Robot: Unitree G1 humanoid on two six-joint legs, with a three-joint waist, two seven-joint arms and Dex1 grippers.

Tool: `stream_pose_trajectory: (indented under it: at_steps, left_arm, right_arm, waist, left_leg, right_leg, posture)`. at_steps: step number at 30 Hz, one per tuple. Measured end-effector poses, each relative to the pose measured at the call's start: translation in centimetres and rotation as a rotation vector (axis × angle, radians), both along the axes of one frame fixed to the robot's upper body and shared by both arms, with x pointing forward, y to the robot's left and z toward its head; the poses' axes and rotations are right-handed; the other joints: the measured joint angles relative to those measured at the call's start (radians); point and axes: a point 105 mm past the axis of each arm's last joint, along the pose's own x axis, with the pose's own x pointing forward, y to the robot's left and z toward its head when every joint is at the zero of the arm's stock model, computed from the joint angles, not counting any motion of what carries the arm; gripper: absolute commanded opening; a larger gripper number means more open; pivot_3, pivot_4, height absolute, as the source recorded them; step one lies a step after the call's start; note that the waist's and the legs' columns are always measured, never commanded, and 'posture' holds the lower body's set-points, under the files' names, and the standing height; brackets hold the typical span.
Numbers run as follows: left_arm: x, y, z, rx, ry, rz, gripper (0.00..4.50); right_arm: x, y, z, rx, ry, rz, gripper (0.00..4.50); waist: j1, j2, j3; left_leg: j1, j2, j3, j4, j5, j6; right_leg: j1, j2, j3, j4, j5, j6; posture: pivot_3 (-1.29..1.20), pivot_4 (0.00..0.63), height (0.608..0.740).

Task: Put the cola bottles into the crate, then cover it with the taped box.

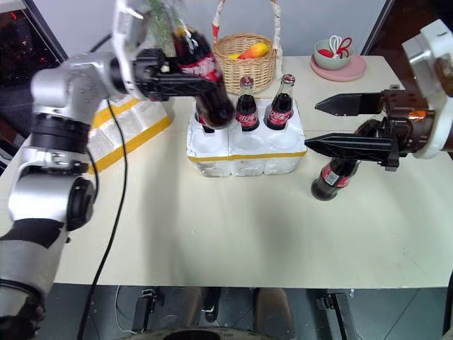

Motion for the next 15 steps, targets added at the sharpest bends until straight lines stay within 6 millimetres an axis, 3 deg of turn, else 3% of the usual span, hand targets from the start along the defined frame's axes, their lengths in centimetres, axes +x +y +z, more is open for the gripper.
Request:
stream_pose_trajectory:
  at_steps: [5,12,15]
  left_arm:
    - [1.2,-1.3,-2.4,0.070,-0.027,0.032,2.78]
    - [2.3,1.7,-3.0,0.126,-0.044,0.113,2.78]
    - [2.2,1.9,-3.2,0.144,-0.048,0.107,2.78]
  right_arm:
    - [-0.2,0.1,-0.1,-0.001,-0.009,-0.009,4.50]
    - [-0.1,-0.3,-0.6,0.011,0.013,-0.045,4.50]
    - [0.1,-0.4,-0.6,0.013,0.003,-0.062,4.50]
  waist:
    - [-0.005,-0.001,0.000]
    - [-0.002,-0.001,0.001]
    - [0.006,-0.001,0.001]
  left_leg:
    - [0.000,0.001,0.000,0.000,0.000,0.000]
    - [-0.001,0.000,0.000,0.000,0.000,0.000]
    - [-0.002,0.000,-0.001,0.001,0.000,0.000]
  right_leg:
    - [-0.001,0.000,0.000,0.000,0.000,0.000]
    - [-0.002,0.000,0.000,0.001,0.000,0.000]
    - [-0.001,0.000,0.000,0.000,0.000,0.000]
  posture:
    - [0.00,0.150,0.740]
    - [0.00,0.150,0.740]
    - [0.00,0.150,0.740]
